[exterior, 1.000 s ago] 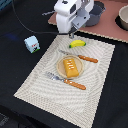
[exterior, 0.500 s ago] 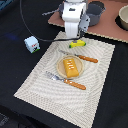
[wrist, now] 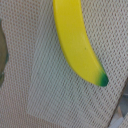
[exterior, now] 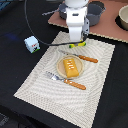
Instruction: Interact with the objects in diverse but meaningful ways.
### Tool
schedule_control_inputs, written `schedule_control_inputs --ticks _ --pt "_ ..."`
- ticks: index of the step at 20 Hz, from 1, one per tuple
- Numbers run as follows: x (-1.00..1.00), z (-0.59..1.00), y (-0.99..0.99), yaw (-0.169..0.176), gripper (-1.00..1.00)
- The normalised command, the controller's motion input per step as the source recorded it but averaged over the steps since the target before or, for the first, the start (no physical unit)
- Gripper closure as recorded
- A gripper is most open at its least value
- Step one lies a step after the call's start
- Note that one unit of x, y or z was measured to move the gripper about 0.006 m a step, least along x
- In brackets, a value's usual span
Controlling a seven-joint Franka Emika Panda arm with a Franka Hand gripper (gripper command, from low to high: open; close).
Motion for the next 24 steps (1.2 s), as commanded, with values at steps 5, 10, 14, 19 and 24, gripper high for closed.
schedule_control_inputs --ticks 5,10,14,19,24 --pt "0.27 -0.19 0.07 0.006 -1.00" --pt "0.33 -0.13 0.19 0.037 1.00" --pt "0.37 -0.11 0.24 0.046 1.00" --pt "0.38 -0.10 0.28 0.052 1.00" --pt "0.41 0.08 0.33 0.065 1.00"
